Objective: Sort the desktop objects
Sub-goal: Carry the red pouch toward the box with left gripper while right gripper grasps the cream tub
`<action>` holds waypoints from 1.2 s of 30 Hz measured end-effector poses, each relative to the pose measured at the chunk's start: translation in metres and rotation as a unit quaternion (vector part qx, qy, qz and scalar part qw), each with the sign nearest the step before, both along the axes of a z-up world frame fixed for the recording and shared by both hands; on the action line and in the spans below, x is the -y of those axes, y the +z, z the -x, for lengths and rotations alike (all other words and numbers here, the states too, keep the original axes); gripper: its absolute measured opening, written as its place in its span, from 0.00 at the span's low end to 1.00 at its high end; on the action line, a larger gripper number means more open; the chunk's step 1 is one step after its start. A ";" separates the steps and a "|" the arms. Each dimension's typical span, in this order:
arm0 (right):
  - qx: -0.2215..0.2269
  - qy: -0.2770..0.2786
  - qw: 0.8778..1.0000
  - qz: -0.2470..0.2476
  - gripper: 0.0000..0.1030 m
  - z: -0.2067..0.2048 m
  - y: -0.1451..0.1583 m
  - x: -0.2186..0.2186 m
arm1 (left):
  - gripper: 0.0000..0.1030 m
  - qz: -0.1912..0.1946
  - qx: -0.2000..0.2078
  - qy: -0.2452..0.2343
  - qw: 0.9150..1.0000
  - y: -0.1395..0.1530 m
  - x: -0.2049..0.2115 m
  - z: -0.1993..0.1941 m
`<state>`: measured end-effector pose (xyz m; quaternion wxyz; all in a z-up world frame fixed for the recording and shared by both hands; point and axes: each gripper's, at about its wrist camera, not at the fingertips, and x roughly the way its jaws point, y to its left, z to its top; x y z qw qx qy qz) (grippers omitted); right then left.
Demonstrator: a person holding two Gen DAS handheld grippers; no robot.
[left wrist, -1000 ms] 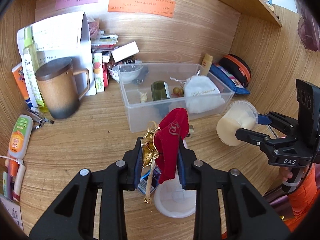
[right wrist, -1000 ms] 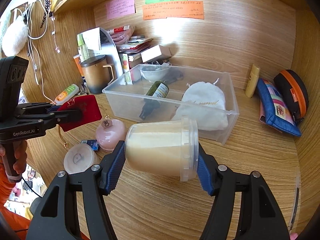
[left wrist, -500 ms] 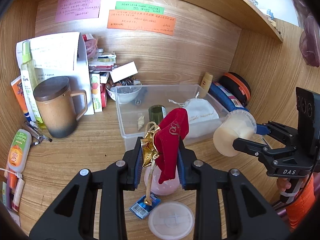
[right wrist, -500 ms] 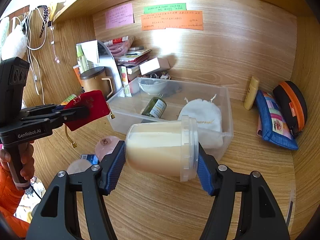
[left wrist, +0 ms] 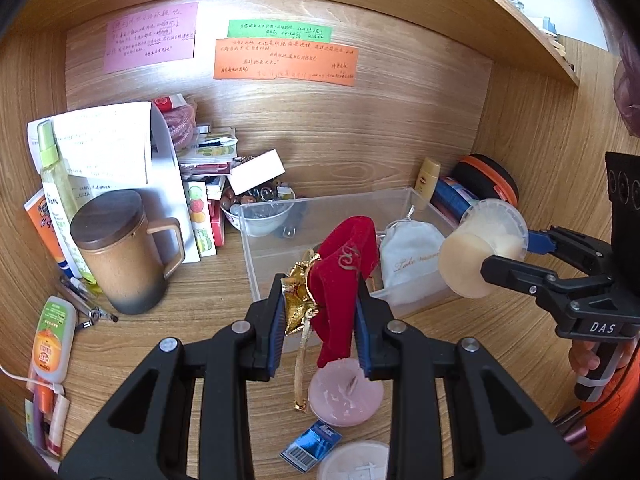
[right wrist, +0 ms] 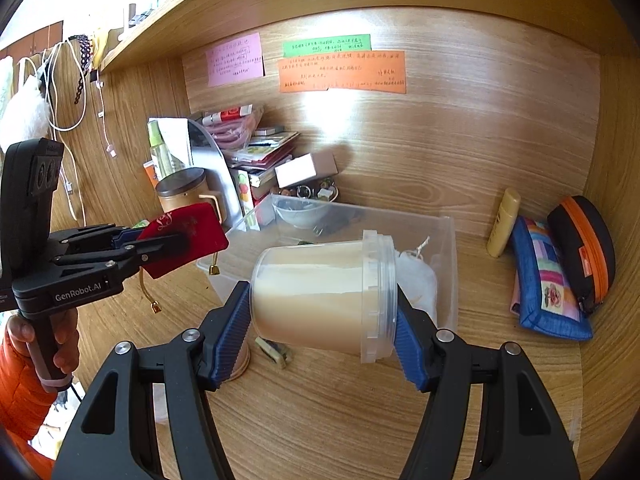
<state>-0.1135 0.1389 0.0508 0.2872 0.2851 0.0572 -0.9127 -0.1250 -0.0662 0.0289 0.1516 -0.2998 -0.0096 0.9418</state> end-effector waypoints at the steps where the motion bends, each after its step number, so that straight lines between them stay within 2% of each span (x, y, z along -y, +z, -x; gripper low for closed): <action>1: -0.001 -0.001 1.000 0.000 0.60 0.002 0.001 0.000 | 0.28 0.001 0.000 -0.001 1.000 0.001 0.000 0.001; 6: -0.002 -0.003 1.000 0.004 0.60 0.012 0.006 0.000 | 0.28 -0.023 -0.002 -0.013 1.000 0.007 0.004 0.006; 12: 0.002 -0.007 1.000 0.013 0.60 0.030 0.009 0.002 | 0.29 -0.029 -0.011 -0.008 1.000 0.014 0.008 0.014; 13: 0.005 -0.006 1.000 0.015 0.57 0.034 0.009 0.002 | 0.29 -0.028 -0.011 -0.009 1.000 0.015 0.008 0.016; 14: 0.003 -0.003 1.000 0.017 0.48 0.037 0.009 0.003 | 0.29 -0.026 -0.013 -0.009 1.000 0.016 0.008 0.018; 15: 0.003 -0.003 1.000 0.011 0.36 0.040 0.010 0.004 | 0.29 -0.024 -0.014 -0.008 1.000 0.016 0.008 0.021; 18: -0.001 -0.010 1.000 -0.002 0.35 0.052 0.011 0.009 | 0.29 -0.023 -0.008 -0.007 1.000 0.014 0.007 0.031; 21: 0.028 -0.018 0.999 -0.016 0.35 0.068 -0.003 0.012 | 0.29 -0.030 0.010 -0.007 0.999 0.007 0.008 0.042; 24: 0.059 -0.014 0.998 0.005 0.35 0.069 -0.016 0.001 | 0.29 -0.030 0.019 -0.012 0.999 0.002 0.006 0.042; 26: 0.057 -0.014 0.998 0.011 0.35 0.060 -0.017 -0.009 | 0.29 -0.022 0.018 -0.016 0.999 0.000 0.004 0.039; 29: 0.039 -0.002 0.999 0.004 0.37 0.037 -0.012 -0.021 | 0.29 -0.006 0.012 -0.019 1.000 0.000 -0.002 0.032; 33: 0.014 0.015 0.999 -0.029 0.58 0.002 -0.013 -0.023 | 0.29 0.000 0.012 -0.024 1.000 -0.002 -0.008 0.025; 36: 0.003 0.026 0.998 -0.053 0.63 -0.018 -0.022 -0.018 | 0.29 0.004 0.015 -0.029 0.999 -0.005 -0.013 0.019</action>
